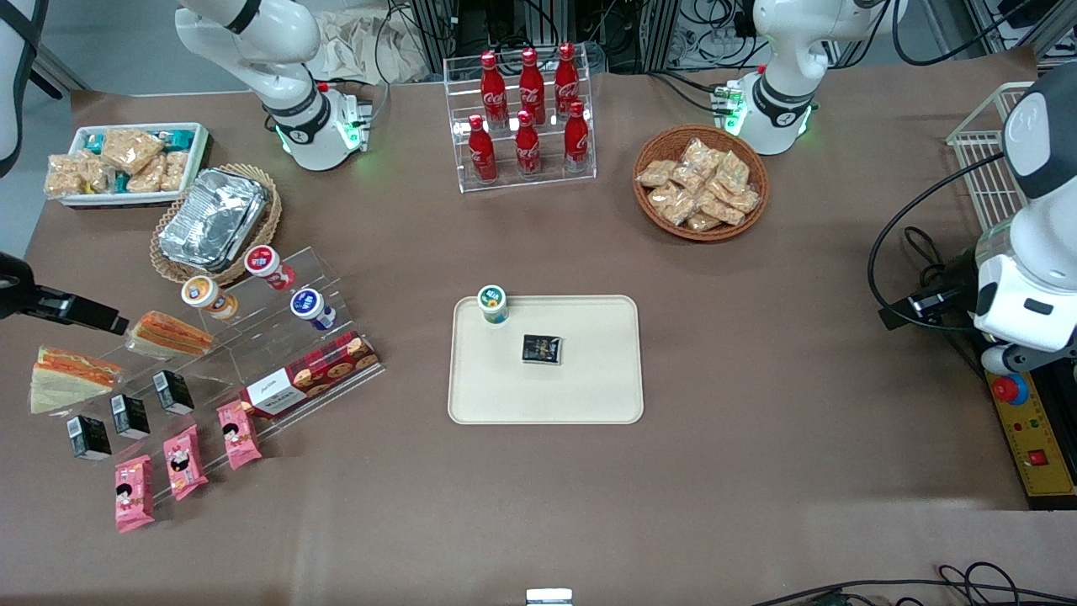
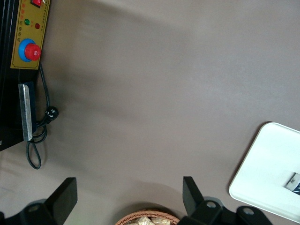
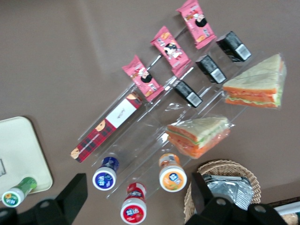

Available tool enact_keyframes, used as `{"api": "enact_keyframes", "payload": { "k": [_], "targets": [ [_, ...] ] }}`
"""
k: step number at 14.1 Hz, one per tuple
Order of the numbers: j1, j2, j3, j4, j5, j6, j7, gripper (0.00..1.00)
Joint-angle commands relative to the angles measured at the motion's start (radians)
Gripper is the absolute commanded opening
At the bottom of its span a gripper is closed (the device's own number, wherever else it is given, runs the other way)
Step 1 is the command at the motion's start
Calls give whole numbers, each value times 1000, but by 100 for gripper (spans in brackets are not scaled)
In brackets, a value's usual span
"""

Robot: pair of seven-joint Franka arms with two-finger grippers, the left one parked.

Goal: Place sandwich on tray
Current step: 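Move the right gripper over the acrylic rack toward the wrapped sandwiches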

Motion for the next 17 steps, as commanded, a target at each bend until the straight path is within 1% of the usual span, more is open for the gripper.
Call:
{"api": "enact_keyframes", "payload": {
  "k": [1, 5, 6, 7, 8, 11, 13, 17],
  "targets": [
    [-24, -7, -13, 2, -27, -15, -7, 98],
    [-76, 2, -89, -6, -24, -16, 2, 98],
    [-102, 17, -100, -7, -15, -13, 77, 98],
    [-116, 28, -102, -7, -15, -4, 199, 98],
    [-127, 42, -102, -7, -24, 8, 266, 98],
    [-173, 96, -103, -7, -15, 59, 330, 98],
    [-201, 134, -102, -9, 1, 121, 428, 98],
    [-241, 195, -102, -9, 18, 195, 437, 98]
  ]
}}
